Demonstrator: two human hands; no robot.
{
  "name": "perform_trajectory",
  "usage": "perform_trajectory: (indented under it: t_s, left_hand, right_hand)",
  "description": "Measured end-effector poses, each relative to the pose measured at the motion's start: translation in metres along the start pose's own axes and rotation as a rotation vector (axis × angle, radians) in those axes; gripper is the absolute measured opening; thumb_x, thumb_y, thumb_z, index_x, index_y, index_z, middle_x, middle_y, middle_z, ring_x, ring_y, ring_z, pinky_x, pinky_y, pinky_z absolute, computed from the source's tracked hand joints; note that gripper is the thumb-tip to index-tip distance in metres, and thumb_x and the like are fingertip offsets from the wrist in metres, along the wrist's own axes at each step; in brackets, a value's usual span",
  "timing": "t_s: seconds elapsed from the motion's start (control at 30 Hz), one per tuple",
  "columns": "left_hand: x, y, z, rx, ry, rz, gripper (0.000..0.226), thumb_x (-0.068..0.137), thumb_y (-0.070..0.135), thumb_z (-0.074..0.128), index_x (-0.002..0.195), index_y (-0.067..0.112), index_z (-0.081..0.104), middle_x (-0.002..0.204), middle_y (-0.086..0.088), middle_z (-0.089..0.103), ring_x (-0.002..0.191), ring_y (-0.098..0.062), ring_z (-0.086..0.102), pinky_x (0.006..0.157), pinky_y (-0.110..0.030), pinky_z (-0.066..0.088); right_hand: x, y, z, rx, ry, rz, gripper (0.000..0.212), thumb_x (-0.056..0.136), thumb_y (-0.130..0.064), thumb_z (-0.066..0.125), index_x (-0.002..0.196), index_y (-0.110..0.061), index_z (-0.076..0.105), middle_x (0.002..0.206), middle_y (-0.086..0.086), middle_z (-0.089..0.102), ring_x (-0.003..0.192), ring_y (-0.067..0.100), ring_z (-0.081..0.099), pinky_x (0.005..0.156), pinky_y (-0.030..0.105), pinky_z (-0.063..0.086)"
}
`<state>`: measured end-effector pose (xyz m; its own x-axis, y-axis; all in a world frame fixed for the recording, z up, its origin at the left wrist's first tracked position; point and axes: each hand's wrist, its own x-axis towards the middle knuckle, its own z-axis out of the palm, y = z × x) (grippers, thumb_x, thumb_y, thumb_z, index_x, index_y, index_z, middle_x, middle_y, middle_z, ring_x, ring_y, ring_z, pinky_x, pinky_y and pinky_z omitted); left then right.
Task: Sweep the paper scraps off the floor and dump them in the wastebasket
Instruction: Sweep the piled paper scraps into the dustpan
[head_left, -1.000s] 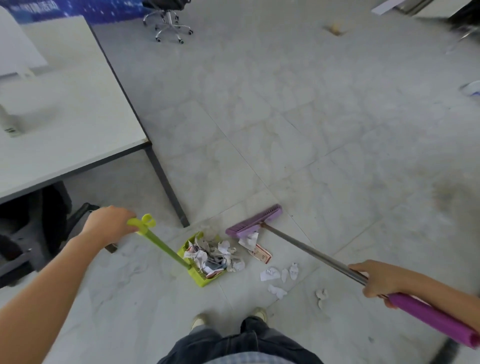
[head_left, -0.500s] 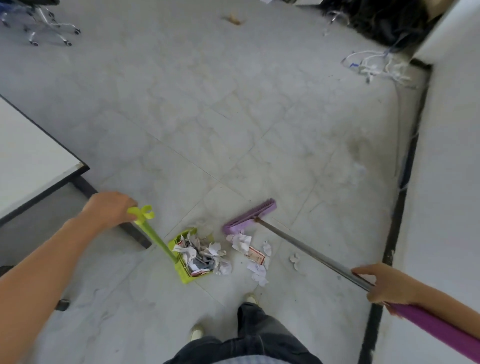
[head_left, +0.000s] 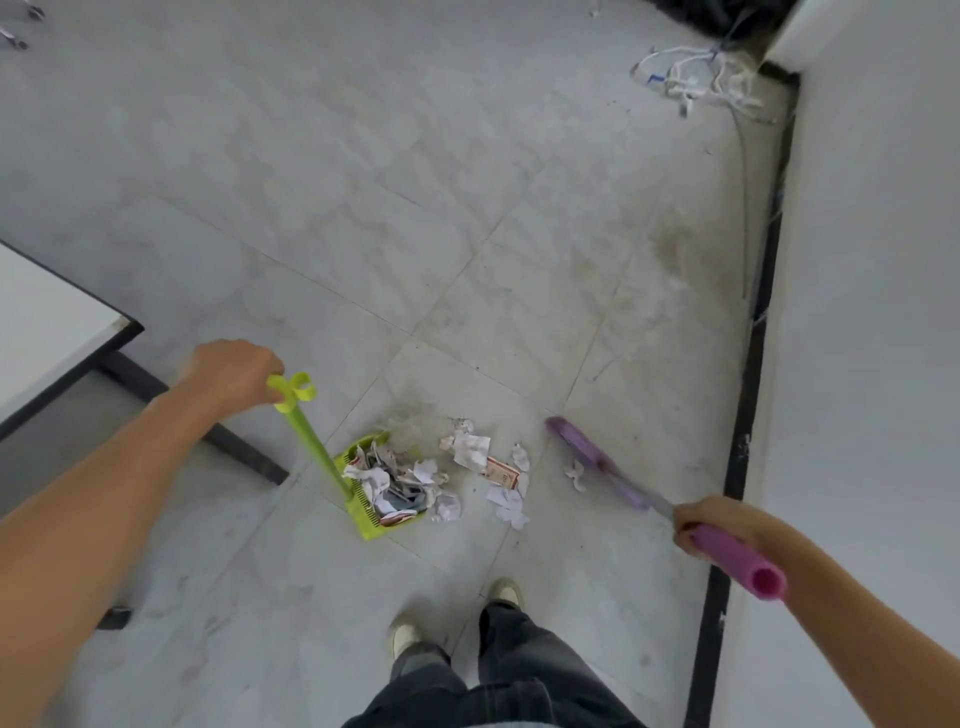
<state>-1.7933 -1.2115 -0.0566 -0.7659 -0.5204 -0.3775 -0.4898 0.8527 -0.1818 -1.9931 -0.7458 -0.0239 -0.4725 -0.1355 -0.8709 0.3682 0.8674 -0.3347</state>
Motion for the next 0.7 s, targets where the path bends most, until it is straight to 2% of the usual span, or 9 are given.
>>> perform_trajectory:
  t_s: [0.1, 0.17, 0.23, 0.43, 0.47, 0.53, 0.57, 0.6, 0.7]
  left_hand:
    - [-0.001, 0.010, -0.003, -0.004, -0.001, -0.013, 0.017, 0.085, 0.039, 0.057, 0.081, 0.023, 0.060, 0.076, 0.003, 0.055, 0.089, -0.020, 0.060, 0.062, -0.023, 0.035]
    - [0.000, 0.013, -0.004, -0.010, -0.002, -0.015, 0.017, 0.084, 0.038, 0.058, 0.080, 0.022, 0.060, 0.068, 0.005, 0.046, 0.082, -0.019, 0.056, 0.059, -0.023, 0.032]
    - [0.001, 0.013, -0.004, -0.018, 0.007, -0.020, 0.017, 0.083, 0.038, 0.058, 0.081, 0.021, 0.062, 0.067, 0.005, 0.046, 0.079, -0.018, 0.055, 0.058, -0.023, 0.032]
    - [0.000, 0.012, -0.003, -0.049, 0.020, -0.036, 0.017, 0.083, 0.037, 0.060, 0.074, 0.023, 0.057, 0.066, 0.005, 0.046, 0.074, -0.018, 0.052, 0.054, -0.022, 0.029]
    - [0.000, 0.013, -0.003, -0.056, 0.022, -0.042, 0.016, 0.083, 0.037, 0.060, 0.075, 0.023, 0.058, 0.069, 0.004, 0.048, 0.075, -0.018, 0.051, 0.056, -0.023, 0.030]
    - [-0.002, 0.016, -0.004, -0.063, 0.019, -0.060, 0.015, 0.083, 0.037, 0.060, 0.081, 0.023, 0.064, 0.075, 0.003, 0.051, 0.077, -0.018, 0.051, 0.059, -0.024, 0.032]
    - [-0.004, 0.018, -0.004, -0.062, 0.018, -0.067, 0.016, 0.083, 0.037, 0.061, 0.085, 0.022, 0.066, 0.076, 0.003, 0.051, 0.078, -0.019, 0.051, 0.061, -0.024, 0.033]
    - [-0.005, 0.019, -0.004, -0.060, 0.015, -0.071, 0.017, 0.083, 0.037, 0.061, 0.087, 0.022, 0.067, 0.076, 0.003, 0.052, 0.078, -0.019, 0.051, 0.062, -0.024, 0.033]
    - [-0.007, 0.021, -0.005, -0.075, -0.002, -0.089, 0.019, 0.082, 0.037, 0.062, 0.091, 0.022, 0.068, 0.077, 0.003, 0.051, 0.082, -0.020, 0.055, 0.063, -0.025, 0.035]
  right_hand:
    - [-0.003, -0.015, 0.034, 0.337, -0.080, 0.019, 0.014, 0.085, 0.009, 0.046, 0.077, -0.003, 0.045, 0.041, 0.010, 0.052, 0.026, 0.011, 0.047, 0.029, 0.015, 0.037]
    - [-0.011, -0.024, 0.054, 0.499, -0.163, 0.031, 0.017, 0.084, 0.012, 0.044, 0.087, -0.005, 0.041, 0.039, 0.011, 0.051, 0.026, 0.013, 0.047, 0.029, 0.015, 0.038]
    - [-0.018, -0.035, 0.062, 0.543, -0.204, 0.011, 0.015, 0.086, 0.010, 0.043, 0.088, -0.005, 0.041, 0.037, 0.010, 0.051, 0.027, 0.012, 0.048, 0.029, 0.015, 0.039]
    - [-0.029, -0.068, 0.061, 0.525, -0.361, -0.017, 0.019, 0.085, 0.001, 0.046, 0.067, -0.006, 0.044, 0.041, 0.003, 0.048, 0.030, 0.007, 0.045, 0.032, 0.013, 0.038]
    - [-0.029, -0.071, 0.055, 0.580, -0.386, 0.008, 0.018, 0.077, 0.003, 0.056, 0.066, -0.005, 0.044, 0.041, 0.004, 0.047, 0.029, 0.008, 0.046, 0.031, 0.013, 0.039]
    - [-0.029, -0.077, 0.038, 0.715, -0.425, 0.046, 0.047, 0.037, 0.015, 0.079, 0.066, 0.000, 0.046, 0.043, 0.007, 0.045, 0.025, 0.010, 0.046, 0.025, 0.017, 0.039]
    - [-0.034, -0.080, 0.029, 0.751, -0.457, 0.040, 0.060, 0.018, 0.016, 0.082, 0.065, 0.003, 0.048, 0.043, 0.008, 0.045, 0.023, 0.010, 0.045, 0.022, 0.018, 0.037]
    - [-0.039, -0.082, 0.021, 0.750, -0.480, 0.016, 0.062, 0.008, 0.015, 0.082, 0.060, 0.004, 0.050, 0.042, 0.007, 0.045, 0.022, 0.010, 0.043, 0.021, 0.017, 0.035]
    - [-0.049, -0.090, 0.011, 0.618, -0.474, -0.049, 0.052, 0.010, 0.008, 0.083, 0.052, 0.002, 0.053, 0.042, 0.004, 0.044, 0.022, 0.008, 0.041, 0.020, 0.015, 0.033]
